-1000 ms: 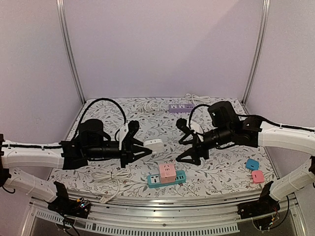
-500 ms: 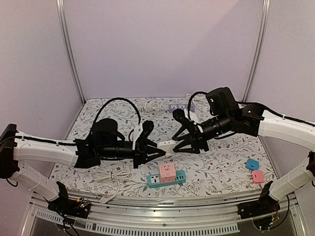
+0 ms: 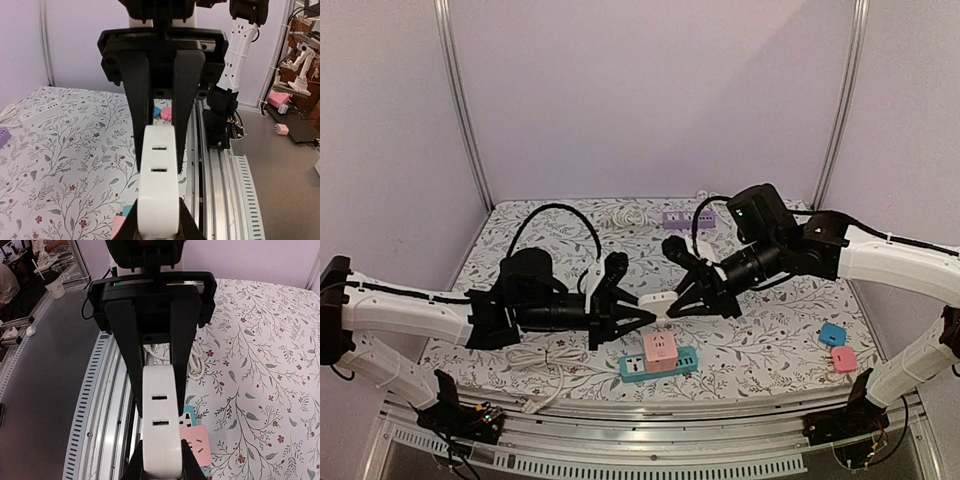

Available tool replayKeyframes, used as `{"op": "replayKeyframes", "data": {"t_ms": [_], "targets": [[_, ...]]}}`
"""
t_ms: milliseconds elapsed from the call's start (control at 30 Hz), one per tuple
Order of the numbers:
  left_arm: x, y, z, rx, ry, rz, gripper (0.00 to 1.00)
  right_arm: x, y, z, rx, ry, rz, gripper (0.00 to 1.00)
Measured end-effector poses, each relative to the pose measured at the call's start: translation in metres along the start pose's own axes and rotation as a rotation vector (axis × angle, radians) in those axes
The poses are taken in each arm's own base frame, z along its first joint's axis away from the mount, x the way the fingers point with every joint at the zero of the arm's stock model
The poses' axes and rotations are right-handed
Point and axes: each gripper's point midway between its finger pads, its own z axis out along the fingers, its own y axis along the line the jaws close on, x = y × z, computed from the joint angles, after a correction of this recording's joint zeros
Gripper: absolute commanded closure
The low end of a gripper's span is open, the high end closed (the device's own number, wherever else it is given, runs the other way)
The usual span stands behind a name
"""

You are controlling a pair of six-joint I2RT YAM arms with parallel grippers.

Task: Insert the plug

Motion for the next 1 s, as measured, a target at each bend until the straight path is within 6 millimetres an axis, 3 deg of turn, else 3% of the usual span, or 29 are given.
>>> {"op": "replayKeyframes", "data": {"t_ms": [67, 167, 333, 467, 700, 1000], "targets": [[-0.001, -0.003, -0.003, -0.006, -0.006, 0.018, 0.42, -0.001, 0.003, 0.002, -0.006, 0.001, 0.0, 1.0], [-0.012, -0.008, -0.008, -0.013, -0.031, 0.051, 0.29, 0.001, 0.004, 0.006, -0.004, 0.012, 0.013, 1.0], [-0.031, -0.011, -0.023, -0.038, -0.067, 0.083, 0.29, 0.005, -0.004, 0.006, 0.041, 0.03, 0.021, 1.0], [-0.034, -0.015, -0.03, -0.03, -0.067, 0.103, 0.34, 0.01, -0.008, 0.007, 0.064, 0.046, 0.023, 1.0], [-0.008, -0.015, -0.032, -0.017, 0.041, 0.085, 0.33, 0.015, -0.012, 0.008, 0.087, 0.057, 0.016, 1.0], [0.017, -0.007, -0.029, -0.017, 0.125, 0.052, 0.33, 0.04, -0.011, 0.007, 0.111, 0.095, 0.017, 1.0]]}}
